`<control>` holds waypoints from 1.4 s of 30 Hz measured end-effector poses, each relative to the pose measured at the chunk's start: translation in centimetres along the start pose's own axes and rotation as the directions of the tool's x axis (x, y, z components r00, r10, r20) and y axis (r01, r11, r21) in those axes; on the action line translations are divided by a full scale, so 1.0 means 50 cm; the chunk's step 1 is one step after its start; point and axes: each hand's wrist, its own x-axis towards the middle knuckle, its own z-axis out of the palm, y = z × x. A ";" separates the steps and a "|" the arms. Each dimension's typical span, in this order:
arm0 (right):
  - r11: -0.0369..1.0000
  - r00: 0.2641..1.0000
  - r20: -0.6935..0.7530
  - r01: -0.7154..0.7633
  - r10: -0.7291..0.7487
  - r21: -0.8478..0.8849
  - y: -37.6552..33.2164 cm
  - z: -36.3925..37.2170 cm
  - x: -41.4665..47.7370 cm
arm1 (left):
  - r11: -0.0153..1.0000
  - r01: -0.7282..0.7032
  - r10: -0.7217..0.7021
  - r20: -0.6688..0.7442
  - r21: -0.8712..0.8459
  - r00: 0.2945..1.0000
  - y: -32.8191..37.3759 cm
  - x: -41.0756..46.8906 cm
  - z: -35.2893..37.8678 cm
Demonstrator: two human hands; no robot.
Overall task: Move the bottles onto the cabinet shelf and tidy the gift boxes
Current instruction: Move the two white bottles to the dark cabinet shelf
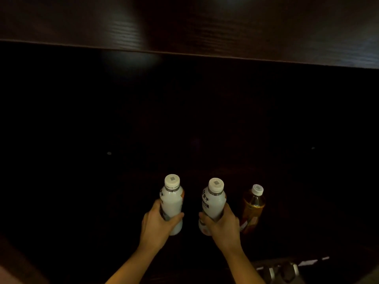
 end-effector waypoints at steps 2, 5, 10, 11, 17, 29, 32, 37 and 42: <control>1.000 1.000 0.026 -0.007 0.007 0.018 0.013 0.001 0.010 | 1.000 0.006 -0.006 -0.004 0.021 1.000 0.000 0.002 0.012; 0.999 0.999 0.046 -0.022 0.021 0.031 0.029 0.000 0.020 | 0.999 0.019 -0.018 -0.016 0.043 1.000 -0.002 0.001 0.030; 0.999 0.997 0.071 -0.023 0.021 0.031 0.037 -0.006 0.042 | 0.999 0.023 -0.021 -0.040 0.042 0.999 -0.003 0.006 0.048; 0.999 0.997 0.080 -0.019 0.016 0.027 0.038 -0.007 0.046 | 0.999 0.021 -0.020 -0.036 0.040 0.999 -0.002 0.007 0.050; 0.999 0.993 0.119 -0.005 0.001 0.031 0.047 -0.004 0.055 | 1.000 0.023 -0.023 -0.008 0.013 1.000 -0.003 0.011 0.052; 0.997 0.982 0.188 -0.022 0.006 0.080 0.034 -0.018 0.042 | 0.999 0.027 -0.029 0.041 0.041 0.999 0.004 0.004 0.039; 0.995 0.981 0.195 -0.008 -0.011 0.100 0.025 -0.028 0.028 | 0.999 0.029 -0.030 0.059 0.028 0.998 0.005 -0.002 0.026; 0.994 0.988 0.153 -0.005 -0.011 0.107 0.011 -0.046 -0.010 | 1.000 0.018 -0.019 0.066 0.009 0.998 -0.003 -0.025 -0.002; 0.998 0.998 0.060 -0.020 0.016 0.057 -0.017 -0.064 -0.069 | 1.000 0.018 -0.018 0.046 0.003 0.999 0.001 -0.058 -0.040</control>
